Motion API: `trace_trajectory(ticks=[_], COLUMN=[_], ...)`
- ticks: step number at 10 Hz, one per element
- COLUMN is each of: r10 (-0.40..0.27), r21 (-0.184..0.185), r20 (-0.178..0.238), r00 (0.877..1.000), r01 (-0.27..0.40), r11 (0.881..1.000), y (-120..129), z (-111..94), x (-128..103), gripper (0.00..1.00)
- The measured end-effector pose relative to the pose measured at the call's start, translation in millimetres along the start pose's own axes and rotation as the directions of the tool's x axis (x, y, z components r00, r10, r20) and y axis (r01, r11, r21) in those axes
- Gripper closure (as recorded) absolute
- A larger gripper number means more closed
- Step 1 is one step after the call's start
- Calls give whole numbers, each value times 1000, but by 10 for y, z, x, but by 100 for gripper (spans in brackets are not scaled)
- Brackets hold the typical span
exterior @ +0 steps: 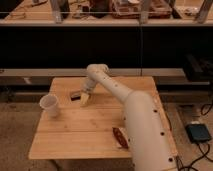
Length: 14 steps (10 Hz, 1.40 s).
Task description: Place the eraser in the ceramic cup
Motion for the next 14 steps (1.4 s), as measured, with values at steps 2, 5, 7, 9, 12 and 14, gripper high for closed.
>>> trace_trajectory(ticks=[2, 5, 7, 9, 12, 14], r10=[7, -18, 14, 67, 53, -30], r21=[21, 29, 5, -15, -44, -75], r20=[-23, -49, -122, -200, -234, -249], r00=[1000, 999, 992, 977, 971, 968], r01=[-7, 19, -13, -72, -65, 12], r11=[1000, 999, 1000, 997, 997, 997], y=[-48, -61, 29, 112, 138, 122], z=[29, -132, -554, -999, -1574, -2008], x=[100, 202, 236, 237, 360, 715], gripper=[52, 80, 99, 100, 100, 100])
